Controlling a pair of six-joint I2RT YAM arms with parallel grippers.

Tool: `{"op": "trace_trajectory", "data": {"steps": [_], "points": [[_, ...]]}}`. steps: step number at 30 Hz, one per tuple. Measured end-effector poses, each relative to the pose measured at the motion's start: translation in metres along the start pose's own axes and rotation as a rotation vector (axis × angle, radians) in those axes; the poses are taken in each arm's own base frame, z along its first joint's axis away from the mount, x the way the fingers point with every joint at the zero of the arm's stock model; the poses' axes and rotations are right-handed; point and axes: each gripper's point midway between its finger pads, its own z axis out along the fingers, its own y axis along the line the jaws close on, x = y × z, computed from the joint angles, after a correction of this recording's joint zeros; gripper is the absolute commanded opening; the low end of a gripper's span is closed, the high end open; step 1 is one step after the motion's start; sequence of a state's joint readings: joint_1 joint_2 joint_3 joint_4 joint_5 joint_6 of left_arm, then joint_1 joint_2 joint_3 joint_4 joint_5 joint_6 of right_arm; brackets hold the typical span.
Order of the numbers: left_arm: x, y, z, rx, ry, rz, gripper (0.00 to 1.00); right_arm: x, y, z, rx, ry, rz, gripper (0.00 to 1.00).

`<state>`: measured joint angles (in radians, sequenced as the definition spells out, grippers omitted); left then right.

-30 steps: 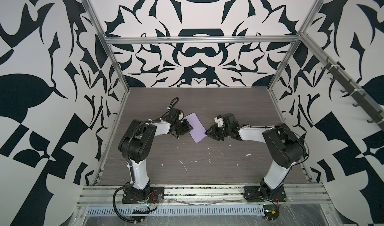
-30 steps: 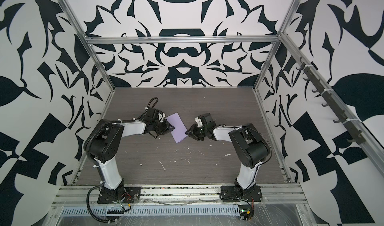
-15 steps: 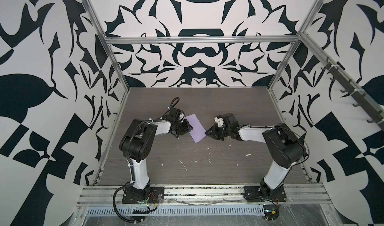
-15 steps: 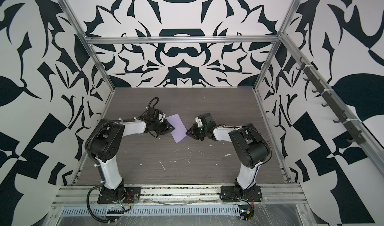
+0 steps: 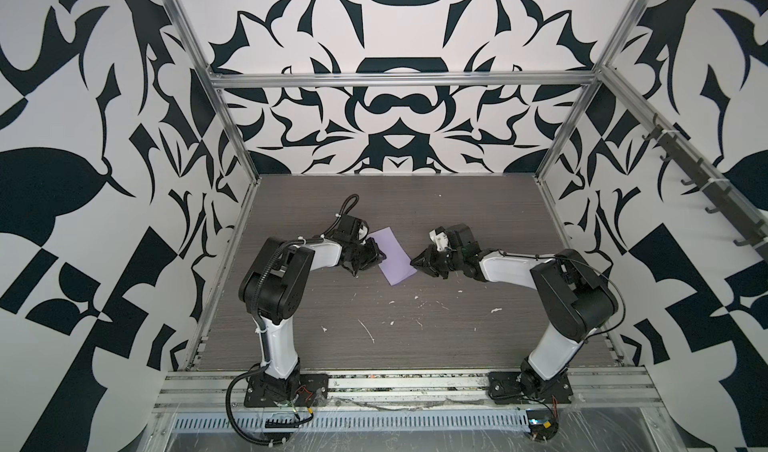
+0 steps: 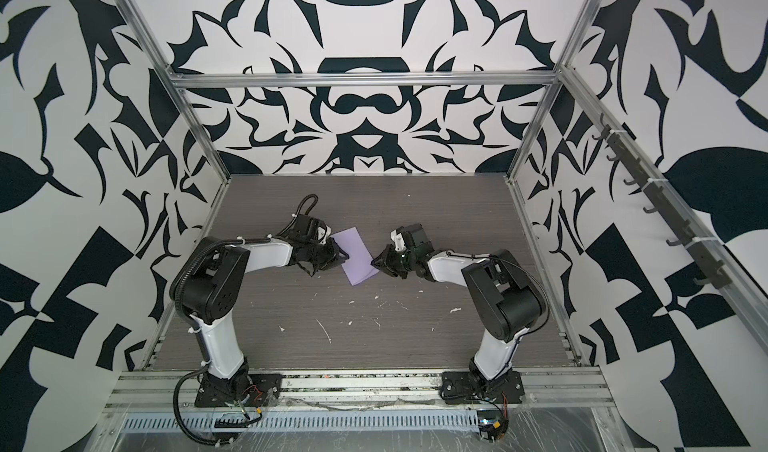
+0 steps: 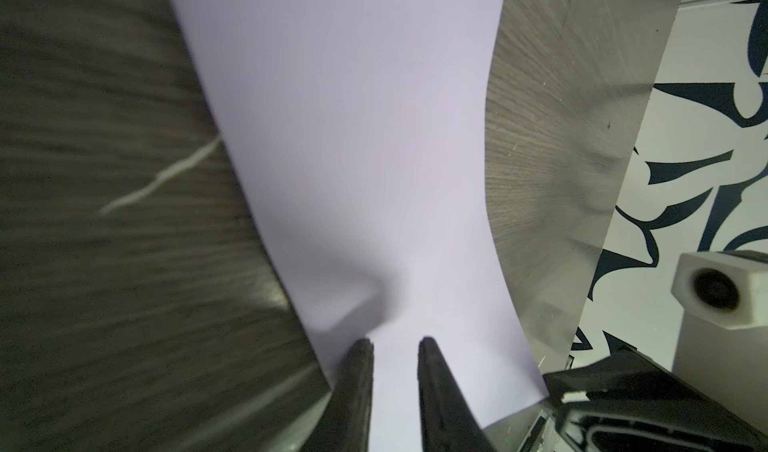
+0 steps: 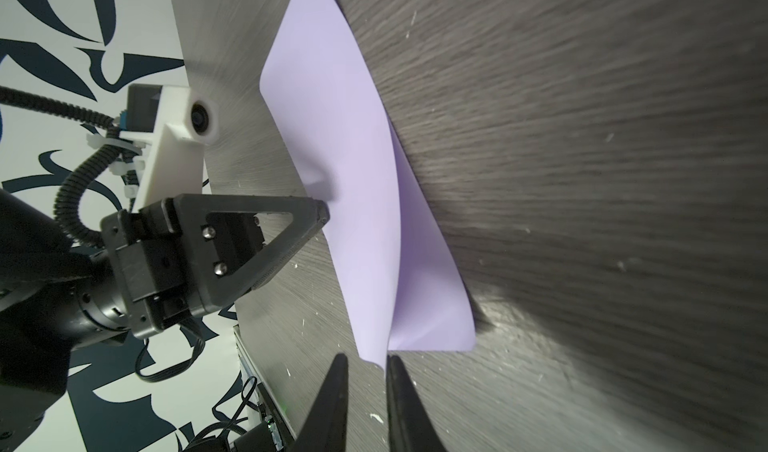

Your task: Fold a paper plane with a square sheet of paper (pick it up from the middle)

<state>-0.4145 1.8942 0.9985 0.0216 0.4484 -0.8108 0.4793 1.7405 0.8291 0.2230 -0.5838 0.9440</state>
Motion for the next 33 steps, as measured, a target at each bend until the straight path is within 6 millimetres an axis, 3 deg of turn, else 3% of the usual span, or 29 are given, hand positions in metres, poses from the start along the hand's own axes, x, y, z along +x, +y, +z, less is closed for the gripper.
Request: {"op": "trace_trajectory", "data": {"steps": [9,20,26,33], "points": [[0.0,0.0,0.0,0.0,0.001,0.0,0.24,0.005,-0.019,0.011,0.038,0.027,0.031,0.21],[0.0,0.0,0.0,-0.001,0.002,-0.001,0.24,0.0,-0.015,0.013,0.032,0.02,0.043,0.14],[-0.001,-0.001,0.0,-0.001,0.002,-0.001,0.24,-0.003,-0.019,0.018,0.043,0.019,0.055,0.0],[-0.003,-0.008,-0.006,-0.003,0.002,0.021,0.26,0.002,-0.029,0.017,0.085,0.033,0.068,0.0]]}}
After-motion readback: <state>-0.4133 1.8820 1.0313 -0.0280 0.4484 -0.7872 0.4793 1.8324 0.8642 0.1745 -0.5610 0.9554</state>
